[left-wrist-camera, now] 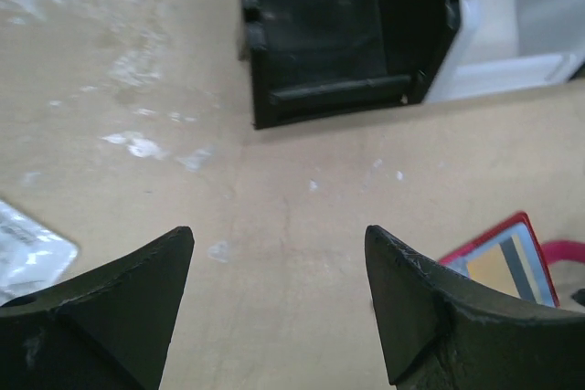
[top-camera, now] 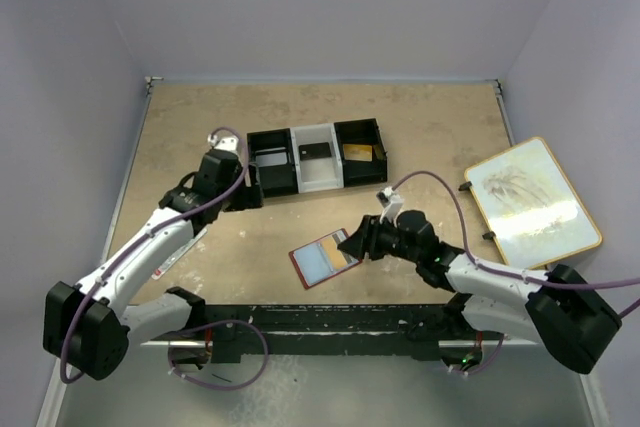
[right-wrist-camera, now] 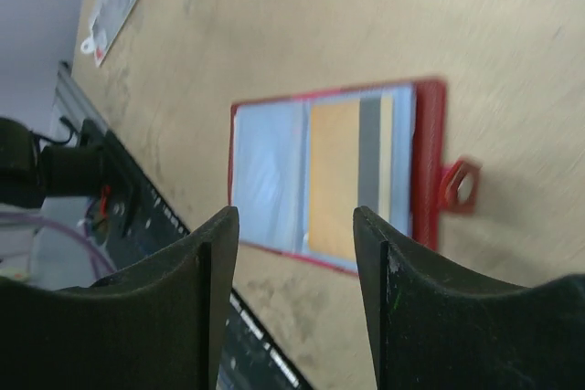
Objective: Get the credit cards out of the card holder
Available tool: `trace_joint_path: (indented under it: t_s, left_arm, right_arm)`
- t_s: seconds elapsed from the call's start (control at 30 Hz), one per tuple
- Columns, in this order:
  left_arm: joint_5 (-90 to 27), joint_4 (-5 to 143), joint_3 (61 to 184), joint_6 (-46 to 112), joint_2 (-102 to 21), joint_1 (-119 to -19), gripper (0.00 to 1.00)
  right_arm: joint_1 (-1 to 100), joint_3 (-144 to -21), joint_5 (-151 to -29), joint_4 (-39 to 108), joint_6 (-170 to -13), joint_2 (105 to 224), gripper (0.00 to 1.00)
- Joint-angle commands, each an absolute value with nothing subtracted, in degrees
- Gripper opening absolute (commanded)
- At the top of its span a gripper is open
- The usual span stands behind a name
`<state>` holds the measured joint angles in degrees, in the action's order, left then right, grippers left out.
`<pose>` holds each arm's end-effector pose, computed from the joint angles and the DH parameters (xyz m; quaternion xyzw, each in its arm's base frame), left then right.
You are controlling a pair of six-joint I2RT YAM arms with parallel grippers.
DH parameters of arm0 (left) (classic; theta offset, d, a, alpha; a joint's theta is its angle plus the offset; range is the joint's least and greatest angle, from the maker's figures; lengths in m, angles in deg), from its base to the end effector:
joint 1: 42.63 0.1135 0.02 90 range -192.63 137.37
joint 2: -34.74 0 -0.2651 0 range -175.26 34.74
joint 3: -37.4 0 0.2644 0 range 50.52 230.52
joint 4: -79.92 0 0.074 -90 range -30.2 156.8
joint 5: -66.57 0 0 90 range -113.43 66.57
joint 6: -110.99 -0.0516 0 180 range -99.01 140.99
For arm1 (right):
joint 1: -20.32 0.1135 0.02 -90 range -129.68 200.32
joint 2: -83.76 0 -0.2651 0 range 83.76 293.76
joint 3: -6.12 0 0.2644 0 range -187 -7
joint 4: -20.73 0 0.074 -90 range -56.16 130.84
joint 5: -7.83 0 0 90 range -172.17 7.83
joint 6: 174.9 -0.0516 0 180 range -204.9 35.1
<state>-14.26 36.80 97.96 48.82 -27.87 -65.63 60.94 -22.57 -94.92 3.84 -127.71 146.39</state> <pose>0.2337 -0.0903 0.2508 -0.0693 0.9194 -0.0964 0.3750 0.1720 0.1625 0.1648 -0.0507 0.8003 0.4598 0.3816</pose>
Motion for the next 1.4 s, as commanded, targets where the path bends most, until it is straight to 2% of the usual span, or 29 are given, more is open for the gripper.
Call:
trace_joint_path:
  t_s: [0.0, 0.1, 0.37, 0.57, 0.77, 0.93, 1.2, 1.37]
  left_arm:
    - [-19.7, 44.8, 96.0, 53.9, -28.4, -73.1, 0.73]
    - [-19.3, 49.2, 94.4, 56.4, -33.2, -78.3, 0.73]
    - [-14.7, 57.1, 92.0, 56.8, -44.1, -88.5, 0.71]
    - [-13.4, 60.0, 90.5, 57.3, -48.0, -91.7, 0.70]
    - [-15.4, 63.9, 86.9, 59.7, -48.2, -94.8, 0.64]
    - [-11.8, 64.3, 82.2, 65.9, -45.8, -98.9, 0.58]
    - [-6.2, 64.9, 76.9, 76.7, -38.4, -105.5, 0.57]
    - [-3.5, 67.3, 77.0, 82.4, -38.6, -109.6, 0.57]
  right_arm:
    - [65.0, -19.4, -93.4, 0.0, -143.9, 143.3, 0.57]
    - [65.7, -17.5, -93.4, 1.1, -145.7, 143.5, 0.58]
    - [65.7, -18.4, -87.2, 14.7, -145.6, 142.3, 0.63]
    - [65.7, -18.5, -87.5, 13.8, -147.2, 146.9, 0.64]
    - [65.6, -22.0, -86.9, 9.8, -145.6, 155.8, 0.65]
    - [64.1, -28.4, -87.8, 9.6, -140.7, 164.8, 0.66]
    - [61.8, -39.6, -92.4, 13.0, -132.9, 173.8, 0.66]
    - [61.8, -45.0, -92.4, 18.0, -128.1, 176.5, 0.66]
